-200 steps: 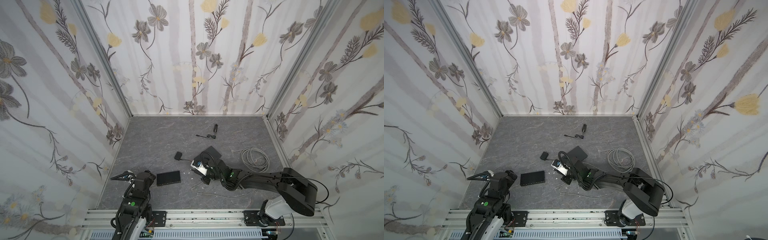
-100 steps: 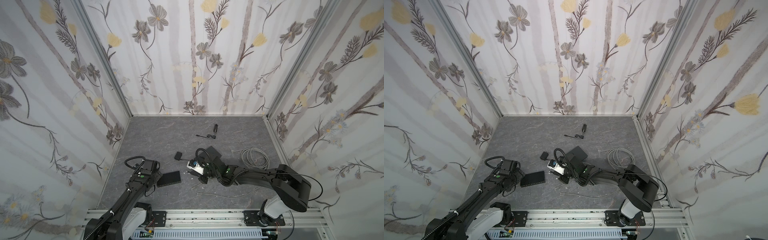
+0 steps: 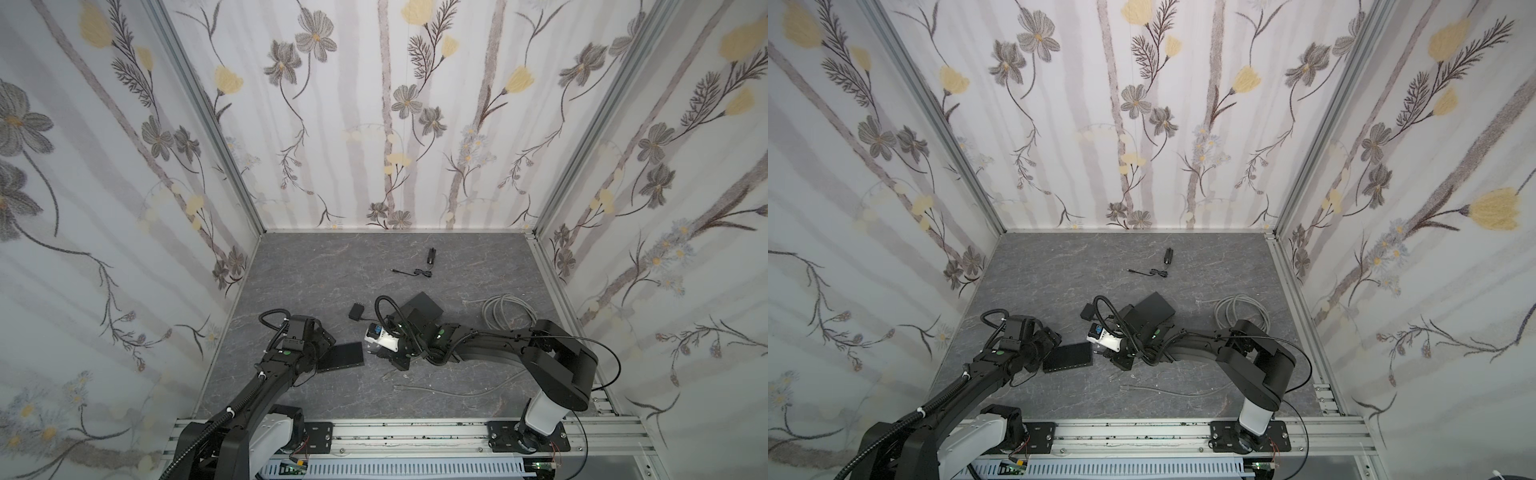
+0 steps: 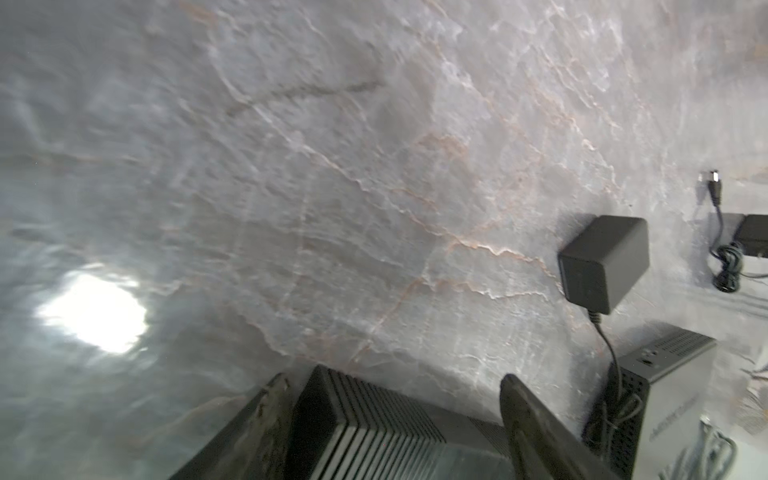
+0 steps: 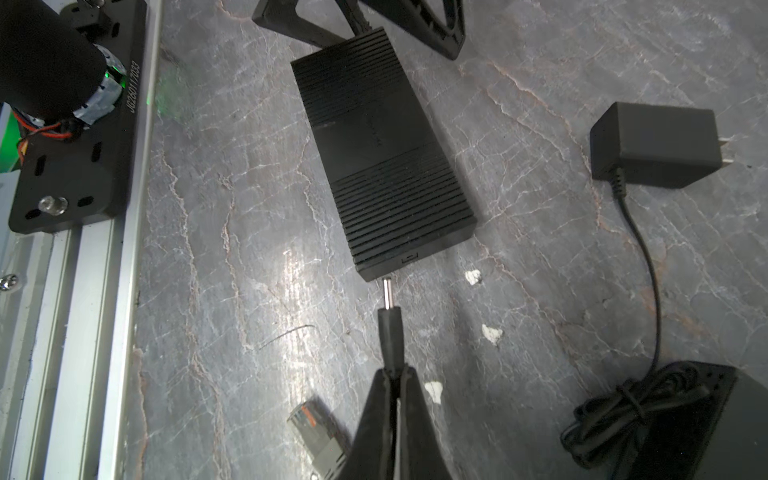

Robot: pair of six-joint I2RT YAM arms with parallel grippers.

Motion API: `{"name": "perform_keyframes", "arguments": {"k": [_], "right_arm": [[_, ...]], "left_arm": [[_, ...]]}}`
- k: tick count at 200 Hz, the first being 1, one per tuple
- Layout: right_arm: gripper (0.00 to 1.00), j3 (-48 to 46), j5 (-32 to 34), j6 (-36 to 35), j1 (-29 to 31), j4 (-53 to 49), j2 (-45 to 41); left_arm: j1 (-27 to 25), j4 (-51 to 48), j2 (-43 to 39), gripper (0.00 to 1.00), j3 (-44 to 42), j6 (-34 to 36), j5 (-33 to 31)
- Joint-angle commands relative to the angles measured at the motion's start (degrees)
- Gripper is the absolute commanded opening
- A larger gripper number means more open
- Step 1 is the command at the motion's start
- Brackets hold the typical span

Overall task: Insert the plug into the switch port
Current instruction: 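Grasp the ribbed black box with the left gripper while right brings plug to its end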

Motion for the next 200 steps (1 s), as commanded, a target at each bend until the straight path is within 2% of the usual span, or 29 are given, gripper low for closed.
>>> {"name": "perform_keyframes", "arguments": {"k": [1,28,49,82,102,125,147,167,200], "right_arm": [[0.0,0.6,1.1,-1.0,-0.8,-2.3,1.6],[0.0,0.3,4.0,-1.4,-0.9,-3.9,1.7],[0.0,0.2,6.6,-1.4,-1.0,-5.0,1.0],[0.0,2.2,9.7,-2.2,-1.0,-8.1,2.0],[0.0,3.1,10.5,-2.4,-1.0,-8.8,2.7],[0.0,3.9,10.6,-2.0,-0.7,-8.6,3.7],[0.0,4.9,10.3,-1.4,0.3,-8.5,4.9],[0.0,5.8,10.0,-1.1,1.0,-8.6,5.9],[0.0,7.2,9.8,-1.0,1.5,-8.8,7.1]], "left_arm": [[0.0,5.9,2.7,0.8,2.0,-0.7,4.2],[0.0,7.7,8.8,0.77,6.5,1.6,7.2],[0.0,4.4,9.7,0.73,8.0,4.4,5.7],[0.1,-2.9,8.2,0.54,7.8,9.1,0.8],[0.1,-2.9,7.7,0.52,6.1,10.2,0.8],[0.1,-2.3,8.6,0.38,5.4,11.1,0.9],[0.1,-1.8,9.7,0.37,5.2,11.2,1.0],[0.1,-1.1,10.0,0.3,4.6,11.2,1.4],[0.0,-1.1,9.0,0.33,3.9,10.9,1.5]]}}
